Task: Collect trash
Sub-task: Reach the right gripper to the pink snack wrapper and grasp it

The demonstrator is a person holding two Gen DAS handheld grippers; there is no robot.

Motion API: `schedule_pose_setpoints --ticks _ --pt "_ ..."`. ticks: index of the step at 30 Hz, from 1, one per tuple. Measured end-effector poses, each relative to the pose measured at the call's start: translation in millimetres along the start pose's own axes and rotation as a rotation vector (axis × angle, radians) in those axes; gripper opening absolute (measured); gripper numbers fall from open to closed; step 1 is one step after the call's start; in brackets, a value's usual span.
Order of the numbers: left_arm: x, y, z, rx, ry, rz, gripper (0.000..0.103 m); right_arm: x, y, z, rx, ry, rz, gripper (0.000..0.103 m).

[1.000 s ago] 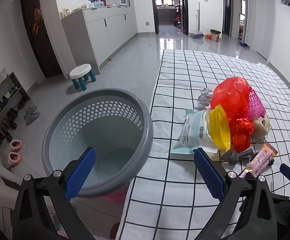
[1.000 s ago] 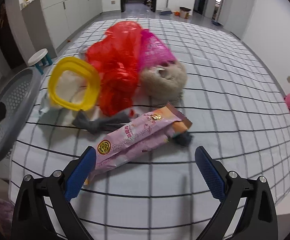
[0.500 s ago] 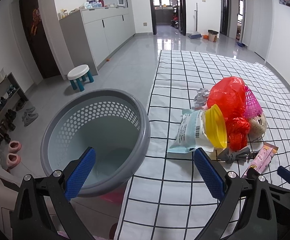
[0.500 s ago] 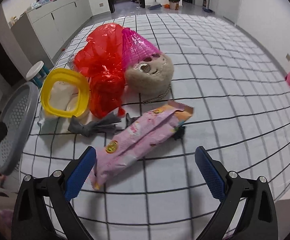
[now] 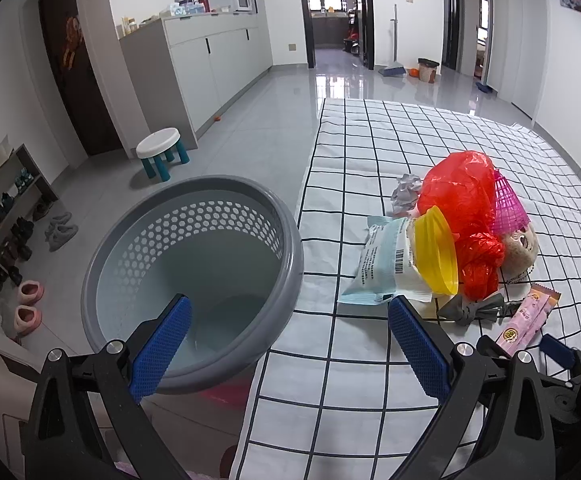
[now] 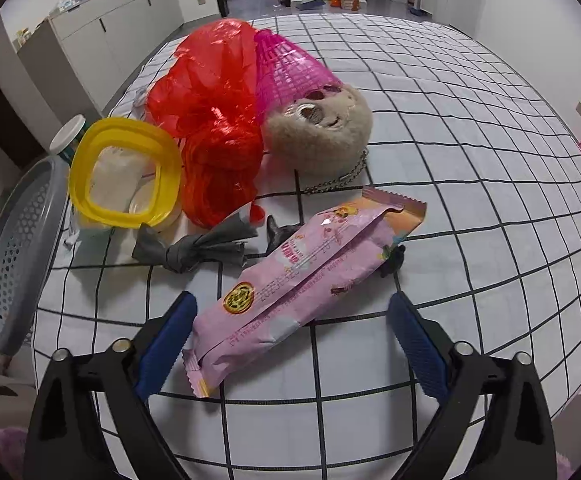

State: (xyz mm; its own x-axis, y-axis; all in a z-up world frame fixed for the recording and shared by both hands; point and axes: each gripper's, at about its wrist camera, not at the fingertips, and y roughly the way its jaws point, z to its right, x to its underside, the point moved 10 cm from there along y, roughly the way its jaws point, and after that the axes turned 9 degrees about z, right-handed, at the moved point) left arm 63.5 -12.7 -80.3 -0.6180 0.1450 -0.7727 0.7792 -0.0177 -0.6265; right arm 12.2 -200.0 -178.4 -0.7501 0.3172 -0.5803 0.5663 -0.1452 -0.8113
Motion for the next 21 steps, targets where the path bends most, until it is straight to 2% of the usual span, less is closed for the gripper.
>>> schedule_pose_setpoints --ticks 5,7,21 --pt "-0.2 0.8 0.8 0.002 0.001 0.001 0.097 3.4 -5.1 -3.1 0.017 -0.052 0.019 0.057" --pt "-0.5 0.6 0.1 0.001 -0.001 0.003 0.097 3.4 -6.7 -4.7 0.014 -0.064 0.025 0.042" --pt "3.0 4.7 3.3 0.011 -0.004 -0.009 0.097 1.8 -34.9 0.8 -0.049 -0.066 0.061 0.028"
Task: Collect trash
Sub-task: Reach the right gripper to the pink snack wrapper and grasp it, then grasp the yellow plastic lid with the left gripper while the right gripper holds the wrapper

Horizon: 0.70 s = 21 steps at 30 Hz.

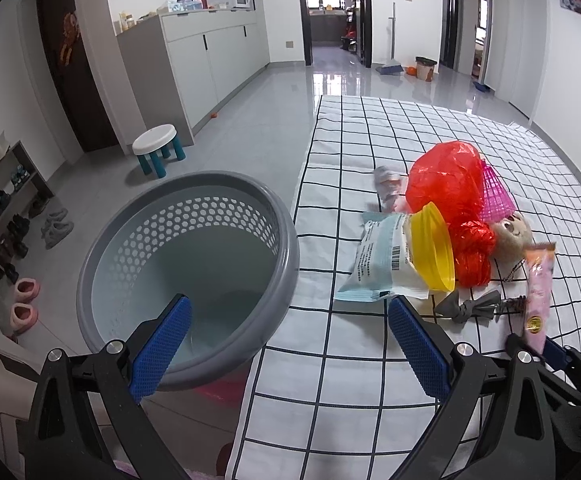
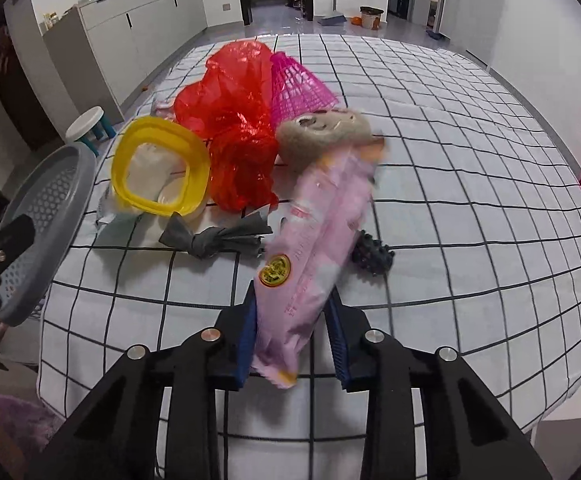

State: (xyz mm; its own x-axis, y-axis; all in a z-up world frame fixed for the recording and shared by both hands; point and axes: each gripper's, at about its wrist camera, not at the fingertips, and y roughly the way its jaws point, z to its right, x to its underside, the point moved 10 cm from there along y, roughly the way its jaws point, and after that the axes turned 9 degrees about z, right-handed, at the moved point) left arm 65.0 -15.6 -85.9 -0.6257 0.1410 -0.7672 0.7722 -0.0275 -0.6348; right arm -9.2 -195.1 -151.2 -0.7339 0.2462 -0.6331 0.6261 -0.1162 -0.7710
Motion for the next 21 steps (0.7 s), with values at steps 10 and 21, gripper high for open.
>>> schedule_pose_setpoints --ticks 10,21 --pt "0.8 3.2 3.7 0.001 0.005 0.000 0.097 -7.4 -11.6 18.6 -0.049 0.029 0.008 0.027" --pt "1.3 6.6 8.8 0.028 0.003 -0.008 0.097 -18.6 -23.7 34.6 -0.066 -0.008 0.018 0.027"
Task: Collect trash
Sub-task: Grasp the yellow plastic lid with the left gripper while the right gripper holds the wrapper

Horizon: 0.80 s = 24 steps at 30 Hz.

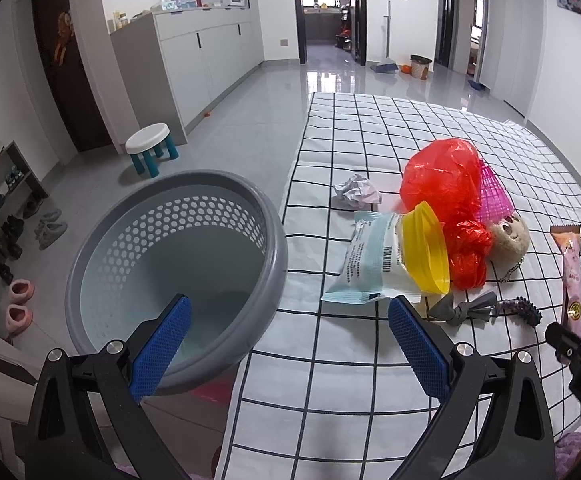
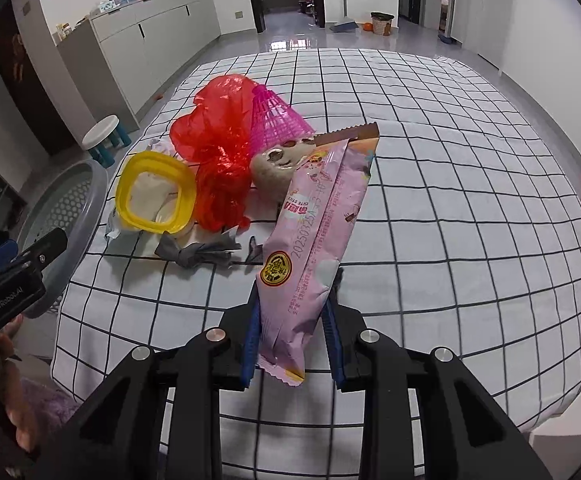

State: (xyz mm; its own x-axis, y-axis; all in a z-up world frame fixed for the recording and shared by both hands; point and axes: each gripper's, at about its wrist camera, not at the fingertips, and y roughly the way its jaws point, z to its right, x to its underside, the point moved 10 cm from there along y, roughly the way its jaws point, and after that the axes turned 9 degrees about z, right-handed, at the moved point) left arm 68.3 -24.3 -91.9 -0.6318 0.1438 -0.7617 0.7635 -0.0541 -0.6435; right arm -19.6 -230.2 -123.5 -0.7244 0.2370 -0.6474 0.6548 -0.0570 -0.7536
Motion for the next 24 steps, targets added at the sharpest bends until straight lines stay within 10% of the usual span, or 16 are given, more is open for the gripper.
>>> schedule_pose_setpoints --ticks 24 --pt "-28.7 44.8 76.6 0.021 0.175 0.031 0.090 -13.6 14.1 14.0 -0.111 0.069 -0.024 0.027"
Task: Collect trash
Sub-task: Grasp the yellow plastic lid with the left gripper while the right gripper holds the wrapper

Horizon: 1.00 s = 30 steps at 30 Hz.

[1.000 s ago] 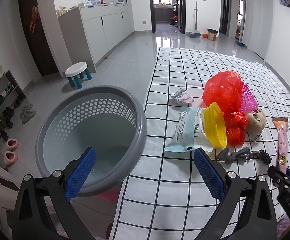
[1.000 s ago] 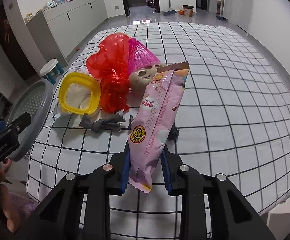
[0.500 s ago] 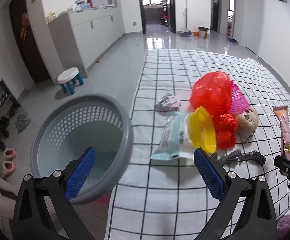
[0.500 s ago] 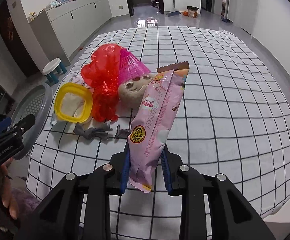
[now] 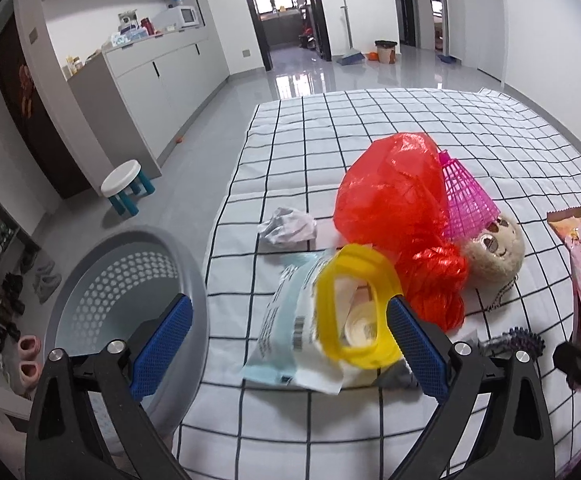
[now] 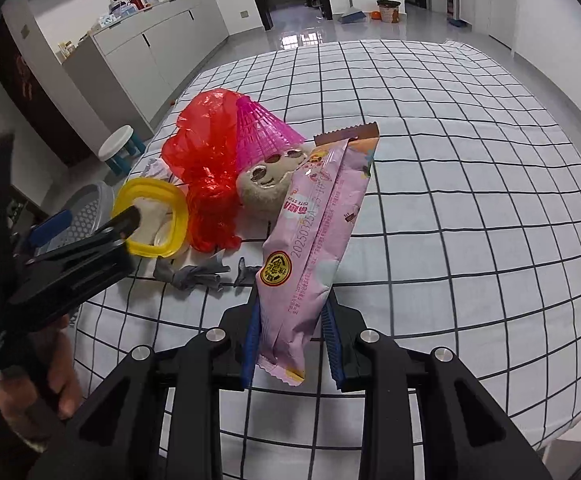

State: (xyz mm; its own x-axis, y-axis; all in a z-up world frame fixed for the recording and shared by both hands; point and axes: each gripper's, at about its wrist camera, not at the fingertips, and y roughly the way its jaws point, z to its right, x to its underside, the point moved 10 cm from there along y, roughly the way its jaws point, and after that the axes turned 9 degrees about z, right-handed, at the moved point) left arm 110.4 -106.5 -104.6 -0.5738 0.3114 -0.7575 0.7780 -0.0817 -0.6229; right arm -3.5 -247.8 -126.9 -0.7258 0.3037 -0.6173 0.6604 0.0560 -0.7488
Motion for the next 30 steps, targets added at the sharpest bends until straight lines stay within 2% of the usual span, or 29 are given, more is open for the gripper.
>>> schedule_pose_setpoints --ticks 1,4,8,9,11,14,17,19,30 --pt "-0.4 1.3 2.7 0.001 0.006 0.003 0.083 0.1 -0.1 -1.5 -0.005 -0.002 0.001 0.027" --pt "-0.2 5.9 8.6 -0.012 0.030 0.005 0.076 0.9 -0.6 -3.8 -0.018 -0.002 -0.002 0.027" --pt "5.6 12.7 15.7 -0.002 0.049 -0.021 0.050 1.6 -2.3 -3.4 -0.031 0.011 -0.004 0.027" --pt "7.9 14.5 17.5 0.006 0.049 -0.032 0.046 1.3 -3.1 -3.6 -0.033 0.013 -0.001 0.027" --pt "9.8 16.7 18.0 0.022 0.047 -0.045 0.027 0.6 -3.6 -3.2 -0.033 0.013 0.002 0.027" --pt "8.4 12.1 18.7 0.037 0.035 -0.025 0.018 0.6 -3.7 -2.4 -0.033 0.015 0.000 0.027" --pt "3.3 2.9 19.6 0.080 0.006 0.002 0.012 0.4 -4.1 -2.1 -0.032 0.017 0.001 0.027" --pt "0.3 -2.3 21.1 0.099 0.002 0.018 0.011 0.1 -4.4 -2.6 -0.030 0.015 0.004 0.027" --pt "-2.3 -23.8 10.9 0.153 -0.047 0.037 0.010 -0.9 -2.7 -6.4 -0.018 0.007 0.014 0.027"
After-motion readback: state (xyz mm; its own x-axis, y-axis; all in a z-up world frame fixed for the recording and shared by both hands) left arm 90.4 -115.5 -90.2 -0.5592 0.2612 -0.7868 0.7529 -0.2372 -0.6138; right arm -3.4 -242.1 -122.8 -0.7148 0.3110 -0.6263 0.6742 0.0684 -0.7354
